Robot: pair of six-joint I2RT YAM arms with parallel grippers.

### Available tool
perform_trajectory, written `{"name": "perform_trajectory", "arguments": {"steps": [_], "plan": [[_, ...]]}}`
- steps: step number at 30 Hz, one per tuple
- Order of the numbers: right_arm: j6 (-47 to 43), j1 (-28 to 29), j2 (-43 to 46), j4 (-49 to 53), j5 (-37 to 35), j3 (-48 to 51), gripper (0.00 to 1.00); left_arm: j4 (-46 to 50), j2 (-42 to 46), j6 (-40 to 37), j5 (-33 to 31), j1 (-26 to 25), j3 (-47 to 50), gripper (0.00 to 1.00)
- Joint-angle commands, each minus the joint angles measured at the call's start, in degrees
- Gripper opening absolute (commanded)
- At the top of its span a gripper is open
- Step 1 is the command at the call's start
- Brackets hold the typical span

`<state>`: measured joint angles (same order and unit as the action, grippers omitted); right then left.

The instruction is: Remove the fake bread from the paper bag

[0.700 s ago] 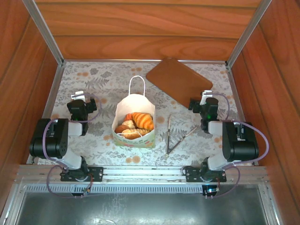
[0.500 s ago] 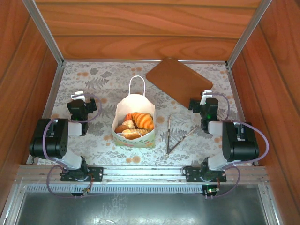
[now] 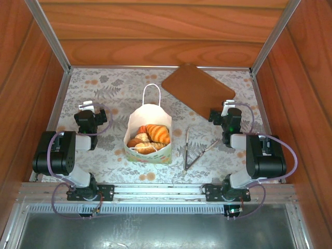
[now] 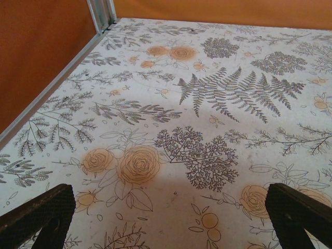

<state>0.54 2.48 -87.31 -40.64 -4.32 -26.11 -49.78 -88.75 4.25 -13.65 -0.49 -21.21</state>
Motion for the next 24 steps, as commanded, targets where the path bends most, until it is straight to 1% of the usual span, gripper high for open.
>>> {"name": "perform_trajectory", "arguments": {"steps": [1, 9, 10, 12, 14, 16, 18, 20, 22, 24], "plan": [[-0.4, -0.6, -0.5, 0.0, 0.7, -1.1, 1.0, -1.4, -0.5, -0.7, -0.3, -0.1, -0.3, 1.0], [-0.3, -0.7, -0.7, 0.1, 1.0, -1.3, 1.0, -1.4, -0.7, -0.7, -0.5, -0.1, -0.5, 1.0], [-0.2, -0.9, -0.6, -0.1, 1.4, -1.2, 1.0, -1.4, -0.4, -0.6, 0.1, -0.1, -0.1, 1.0], [-0.6, -1.1, -0.3, -0.6, 2.9, -0.7, 1.0, -1.4, 0.3, -1.7, 4.5, 0.4, 0.1, 0.99], [-1.8, -1.0, 0.3, 0.9, 5.0, -1.3, 0.97, -1.4, 1.6, -2.9, 6.1, 0.1, 0.6, 0.97], [-1.5, -1.0, 1.3, 1.6, 4.5, -1.3, 0.95, -1.4, 4.0, -2.0, 3.7, 0.1, 1.6, 0.97], [-1.2, -1.0, 2.9, 2.4, 4.0, -1.0, 0.95, -0.1, 7.8, -1.6, 3.0, 0.2, 2.4, 0.97], [-0.6, -1.0, 5.9, 6.6, 3.8, -1.8, 0.95, 3.9, 12.7, -1.1, 2.9, 0.2, 2.8, 0.96], [1.5, -1.0, 8.5, 16.0, 2.4, -4.7, 0.96, 8.3, 17.5, 0.5, 2.3, 0.3, 2.7, 0.96], [2.2, -1.1, 10.4, 21.2, 3.0, -6.1, 0.97, 11.7, 21.6, 2.4, 2.8, 0.4, 2.5, 0.95]]}}
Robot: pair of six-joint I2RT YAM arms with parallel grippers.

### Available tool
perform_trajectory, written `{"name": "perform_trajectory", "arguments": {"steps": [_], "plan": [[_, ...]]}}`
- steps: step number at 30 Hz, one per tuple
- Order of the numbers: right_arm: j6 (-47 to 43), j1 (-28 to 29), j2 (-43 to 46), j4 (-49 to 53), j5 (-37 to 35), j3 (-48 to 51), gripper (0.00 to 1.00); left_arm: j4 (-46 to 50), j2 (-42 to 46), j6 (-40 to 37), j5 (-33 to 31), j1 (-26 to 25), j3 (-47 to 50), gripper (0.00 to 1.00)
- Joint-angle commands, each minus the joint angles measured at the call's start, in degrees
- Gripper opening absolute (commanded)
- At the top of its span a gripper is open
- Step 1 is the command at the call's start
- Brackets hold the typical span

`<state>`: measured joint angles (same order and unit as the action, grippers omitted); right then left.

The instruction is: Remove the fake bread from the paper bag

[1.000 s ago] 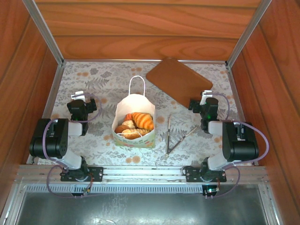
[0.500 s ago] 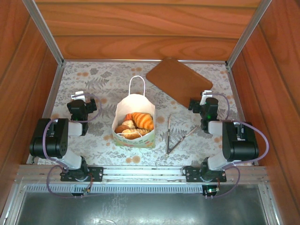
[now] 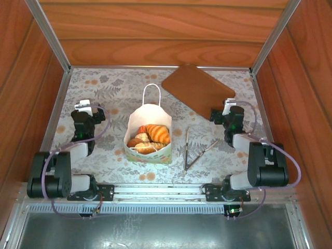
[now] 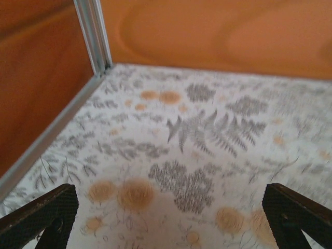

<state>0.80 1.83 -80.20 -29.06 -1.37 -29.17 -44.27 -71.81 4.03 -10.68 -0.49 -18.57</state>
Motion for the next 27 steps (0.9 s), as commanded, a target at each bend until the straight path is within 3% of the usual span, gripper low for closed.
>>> {"name": "perform_trajectory", "arguments": {"steps": [1, 4, 6, 8, 9, 11, 14, 16, 20, 22, 27], "plan": [[3.2, -0.3, 4.8, 12.0, 0.0, -3.3, 0.99, 8.5, 6.9, 3.2, 1.0, 0.4, -0.6, 0.94], [8.7, -0.3, 9.4, 21.8, 1.4, -5.6, 1.0, 16.6, 12.4, 7.3, 3.8, 0.5, -3.1, 0.92], [16.9, -0.6, 12.3, 30.7, 6.6, -8.4, 1.0, 22.5, 15.8, 10.8, 6.7, 0.5, -5.2, 0.9], [23.6, -0.7, 14.3, 39.6, 16.8, -11.7, 1.0, 26.5, 19.3, 14.2, 10.9, 0.5, -6.6, 0.9], [21.7, -0.7, 14.8, 40.8, 26.4, -12.2, 1.0, 27.6, 20.8, 15.7, 12.9, 0.5, -6.9, 0.9], [27.5, -0.1, 16.1, 43.6, 33.2, -12.0, 0.86, 32.8, 23.7, 18.7, 17.2, 0.5, -9.1, 0.89], [31.9, 2.9, 18.2, 47.2, 34.1, -10.8, 0.8, 40.8, 26.4, 19.6, 22.4, 0.5, -13.4, 0.89], [33.2, 7.9, 19.5, 52.2, 30.1, -10.9, 0.77, 48.6, 27.3, 18.7, 24.6, 0.5, -17.6, 0.89], [40.0, 17.0, 20.8, 53.7, 26.2, -8.3, 0.57, 61.3, 26.1, 16.7, 27.3, 0.5, -26.0, 0.9], [43.6, 21.4, 21.1, 53.2, 23.6, -7.0, 0.5, 63.3, 26.4, 16.5, 28.6, 0.5, -27.5, 0.9], [48.3, 28.8, 18.4, 53.8, 18.5, -5.3, 0.45, 63.6, 28.6, 17.6, 29.9, 0.5, -27.6, 0.9]]}}
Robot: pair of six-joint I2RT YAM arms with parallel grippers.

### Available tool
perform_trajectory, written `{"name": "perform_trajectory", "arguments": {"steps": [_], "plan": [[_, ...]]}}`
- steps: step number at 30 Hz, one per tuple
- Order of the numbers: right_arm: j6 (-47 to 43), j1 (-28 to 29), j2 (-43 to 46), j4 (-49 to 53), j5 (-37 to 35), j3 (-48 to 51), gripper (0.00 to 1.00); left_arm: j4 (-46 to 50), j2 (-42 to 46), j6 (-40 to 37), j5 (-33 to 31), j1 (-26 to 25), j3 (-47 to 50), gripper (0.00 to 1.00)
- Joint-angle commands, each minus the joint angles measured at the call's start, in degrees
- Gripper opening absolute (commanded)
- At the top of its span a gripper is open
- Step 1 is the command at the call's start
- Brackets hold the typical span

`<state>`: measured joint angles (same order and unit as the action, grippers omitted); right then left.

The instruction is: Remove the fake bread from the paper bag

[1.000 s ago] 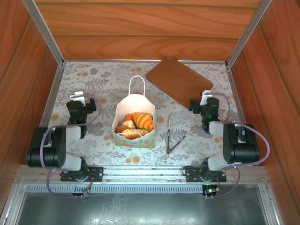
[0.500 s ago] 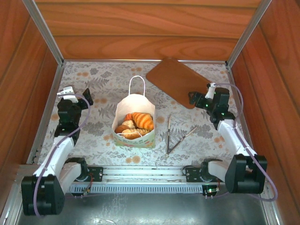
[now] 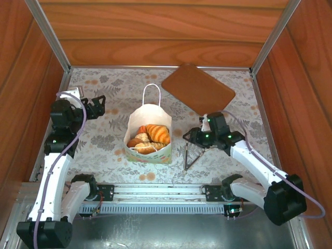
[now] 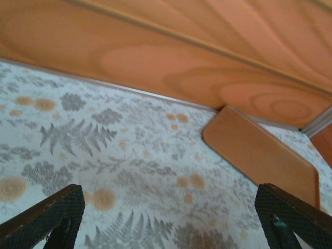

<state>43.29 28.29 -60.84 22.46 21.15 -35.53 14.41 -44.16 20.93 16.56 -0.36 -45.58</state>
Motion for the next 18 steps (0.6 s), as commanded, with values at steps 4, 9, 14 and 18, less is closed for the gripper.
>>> {"name": "perform_trajectory", "arguments": {"steps": [4, 9, 14, 18], "plan": [[8.7, 6.2, -3.7, -2.0, -3.2, 3.0, 0.43, 5.3, 1.4, 0.6, 4.1, 0.4, -1.2, 0.91], [9.7, 11.1, -9.0, -0.2, -5.8, 0.5, 0.42, 5.9, 1.6, 0.7, 5.0, 0.4, -2.2, 0.91], [10.7, 12.0, -12.0, 4.5, -10.6, 0.7, 0.41, 6.6, 2.3, 0.5, 5.1, 0.4, -2.8, 0.91], [9.0, 12.0, -12.8, 8.8, -13.1, 0.1, 0.42, 6.7, 2.5, 0.3, 5.7, 0.4, -3.4, 0.91]]}}
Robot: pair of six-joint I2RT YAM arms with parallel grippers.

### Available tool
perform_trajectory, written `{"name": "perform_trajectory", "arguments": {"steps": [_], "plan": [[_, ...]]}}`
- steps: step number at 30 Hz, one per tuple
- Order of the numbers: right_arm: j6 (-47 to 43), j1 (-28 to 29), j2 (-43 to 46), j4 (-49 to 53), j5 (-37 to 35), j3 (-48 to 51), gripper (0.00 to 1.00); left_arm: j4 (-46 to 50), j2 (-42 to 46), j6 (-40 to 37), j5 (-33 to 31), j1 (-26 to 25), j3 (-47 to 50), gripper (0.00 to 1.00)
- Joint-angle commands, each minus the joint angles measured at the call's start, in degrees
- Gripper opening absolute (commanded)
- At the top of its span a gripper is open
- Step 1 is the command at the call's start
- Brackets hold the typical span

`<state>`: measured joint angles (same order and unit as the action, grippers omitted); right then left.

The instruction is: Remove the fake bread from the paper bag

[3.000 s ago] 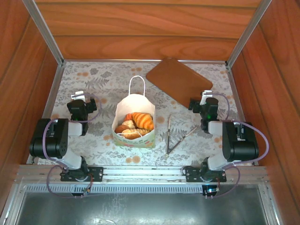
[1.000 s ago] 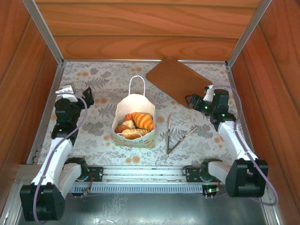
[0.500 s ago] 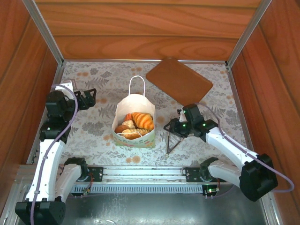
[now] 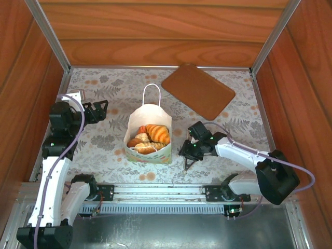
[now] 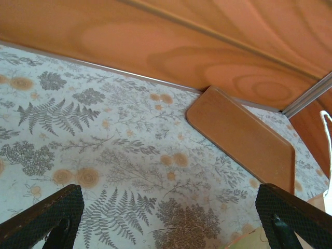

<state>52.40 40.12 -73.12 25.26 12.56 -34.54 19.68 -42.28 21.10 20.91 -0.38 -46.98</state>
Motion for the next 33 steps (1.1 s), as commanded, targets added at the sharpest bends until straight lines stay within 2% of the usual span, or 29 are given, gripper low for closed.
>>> {"name": "perform_trajectory", "arguments": {"steps": [1, 8, 16, 19, 25, 28, 33], "plan": [[-0.6, 0.2, -0.6, 7.2, -5.5, -1.2, 0.42, 1.4, 0.4, 0.1, 1.6, 0.3, -2.2, 0.91], [-4.5, -0.1, 0.8, 17.7, -13.2, -4.2, 0.44, 1.5, -0.1, 0.1, 2.3, 0.3, -2.9, 0.91], [-8.5, -0.5, 1.9, 20.6, -15.8, -5.8, 0.47, 1.6, 0.2, -0.3, 1.6, 0.3, -2.3, 0.91], [-9.2, -1.6, 0.2, 26.0, -20.7, -6.3, 0.47, 2.0, 0.4, -0.5, 1.2, 0.4, -2.2, 0.91], [-7.1, -2.9, 1.7, 27.8, -21.0, -9.3, 0.51, 2.0, 0.2, -0.5, 0.6, 0.3, -1.8, 0.91], [-1.2, -2.9, 4.0, 23.8, -17.7, -6.3, 0.56, 2.0, 0.1, -0.4, 1.0, 0.3, -2.1, 0.91], [6.6, -2.9, 6.0, 13.8, -13.0, -0.4, 0.54, 2.1, 0.6, -0.6, 0.1, 0.4, -1.9, 0.91]]}}
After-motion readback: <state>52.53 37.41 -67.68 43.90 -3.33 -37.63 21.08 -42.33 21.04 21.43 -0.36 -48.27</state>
